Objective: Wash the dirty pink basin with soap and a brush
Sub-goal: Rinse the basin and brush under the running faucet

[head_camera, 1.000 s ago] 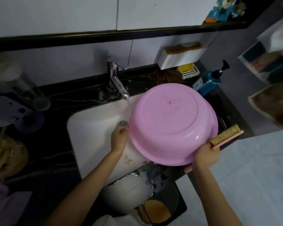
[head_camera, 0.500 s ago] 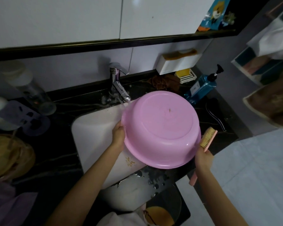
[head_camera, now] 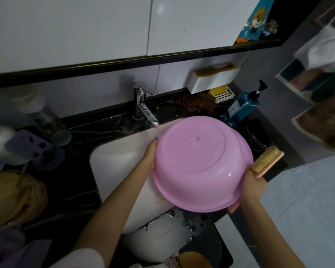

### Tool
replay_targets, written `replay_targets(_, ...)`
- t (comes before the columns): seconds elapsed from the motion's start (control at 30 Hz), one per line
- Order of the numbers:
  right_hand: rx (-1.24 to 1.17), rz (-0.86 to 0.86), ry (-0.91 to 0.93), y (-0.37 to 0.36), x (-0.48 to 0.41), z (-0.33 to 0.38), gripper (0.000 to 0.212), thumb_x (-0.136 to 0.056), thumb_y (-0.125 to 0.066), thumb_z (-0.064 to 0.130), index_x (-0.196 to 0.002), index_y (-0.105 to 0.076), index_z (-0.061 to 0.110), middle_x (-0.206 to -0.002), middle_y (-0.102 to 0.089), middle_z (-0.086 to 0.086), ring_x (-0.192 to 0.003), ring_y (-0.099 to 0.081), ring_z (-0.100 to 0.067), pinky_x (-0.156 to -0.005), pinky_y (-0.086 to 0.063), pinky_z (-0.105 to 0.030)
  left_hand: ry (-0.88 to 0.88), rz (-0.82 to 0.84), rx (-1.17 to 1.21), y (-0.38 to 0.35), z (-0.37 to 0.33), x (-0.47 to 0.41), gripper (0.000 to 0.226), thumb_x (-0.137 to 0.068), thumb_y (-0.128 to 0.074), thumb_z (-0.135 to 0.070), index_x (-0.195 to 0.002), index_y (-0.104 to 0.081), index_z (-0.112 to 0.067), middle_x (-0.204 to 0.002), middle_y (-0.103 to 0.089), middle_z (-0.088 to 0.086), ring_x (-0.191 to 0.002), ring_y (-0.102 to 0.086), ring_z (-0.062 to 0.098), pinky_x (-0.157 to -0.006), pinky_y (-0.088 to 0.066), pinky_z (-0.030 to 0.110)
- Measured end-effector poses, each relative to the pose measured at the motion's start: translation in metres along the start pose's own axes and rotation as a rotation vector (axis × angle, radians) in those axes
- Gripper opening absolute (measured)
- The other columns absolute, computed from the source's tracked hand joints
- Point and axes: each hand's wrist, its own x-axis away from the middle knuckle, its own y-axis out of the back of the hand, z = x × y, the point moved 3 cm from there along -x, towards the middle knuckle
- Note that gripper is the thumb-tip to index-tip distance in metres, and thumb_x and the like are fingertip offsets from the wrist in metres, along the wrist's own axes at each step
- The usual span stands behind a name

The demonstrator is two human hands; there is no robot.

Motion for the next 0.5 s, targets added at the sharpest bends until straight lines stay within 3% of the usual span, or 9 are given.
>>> replay_targets(0.07, -0.026, -0.043, 0.067, -0.004, 0.005, 0.008, 0.022, -0.096, -0.05, 0.023, -0.103, -0.059, 0.005, -0.092, -0.056, -0.009, -0.085, -0.054, -0.023, -0.075, -0.042, -0.031, -0.034, 0.031, 0.045, -0.009, -0.001, -0.003, 0.025, -0.084, -0.049, -0.039, -0.083, -0.067, -0.021, -0.083, -0.066, 0.003, -0.079, -0.06, 0.022, -0.075, -0.048, 0.034)
replay_targets(0.13, -0.034, -0.085, 0.133, -0.004, 0.007, 0.014, 0.023, -0.096, -0.049, 0.023, -0.102, -0.06, 0.003, -0.09, -0.057, -0.008, -0.084, -0.055, -0.021, -0.072, -0.041, -0.03, -0.075, 0.002, -0.025, -0.014, 0.007, -0.005, 0.029, -0.084, -0.048, -0.043, -0.095, -0.068, -0.025, -0.097, -0.07, 0.002, -0.092, -0.063, 0.023, -0.085, -0.05, 0.04)
replay_targets(0.27, -0.026, -0.085, 0.181, -0.003, 0.011, 0.015, 0.019, -0.097, -0.048, 0.022, -0.097, -0.057, 0.006, -0.086, -0.057, -0.007, -0.081, -0.054, -0.02, -0.069, -0.043, -0.028, -0.07, -0.058, -0.188, -0.007, 0.009, -0.019, 0.024, -0.081, -0.047, -0.032, -0.08, -0.068, -0.02, -0.088, -0.071, 0.001, -0.086, -0.065, 0.026, -0.08, -0.053, 0.041)
replay_targets(0.4, -0.056, -0.107, 0.194, -0.012, 0.022, 0.013, 0.025, -0.097, -0.047, 0.018, -0.105, -0.06, -0.001, -0.094, -0.057, -0.009, -0.087, -0.054, -0.021, -0.075, -0.043, -0.03, 0.054, 0.033, 0.05, -0.014, -0.014, -0.007, 0.03, -0.088, -0.052, -0.027, -0.06, -0.062, -0.019, -0.059, -0.058, 0.001, -0.06, -0.053, 0.024, -0.059, -0.045, 0.031)
replay_targets(0.47, -0.075, -0.129, 0.189, -0.014, 0.023, 0.014, 0.026, -0.097, -0.048, 0.019, -0.108, -0.06, -0.001, -0.094, -0.057, -0.008, -0.086, -0.054, -0.019, -0.073, -0.042, -0.028, 0.064, 0.035, 0.123, -0.01, -0.002, -0.008, 0.031, -0.091, -0.05, -0.029, -0.067, -0.066, -0.017, -0.063, -0.064, 0.002, -0.064, -0.058, 0.024, -0.062, -0.048, 0.031)
replay_targets(0.5, -0.081, -0.141, 0.184, -0.014, 0.022, 0.014, 0.026, -0.097, -0.048, 0.02, -0.108, -0.06, 0.0, -0.095, -0.057, -0.007, -0.086, -0.054, -0.019, -0.071, -0.042, -0.026, 0.051, 0.025, 0.169, -0.008, 0.01, -0.007, 0.027, -0.087, -0.054, -0.034, -0.079, -0.071, -0.014, -0.075, -0.07, 0.005, -0.074, -0.064, 0.027, -0.069, -0.053, 0.035)
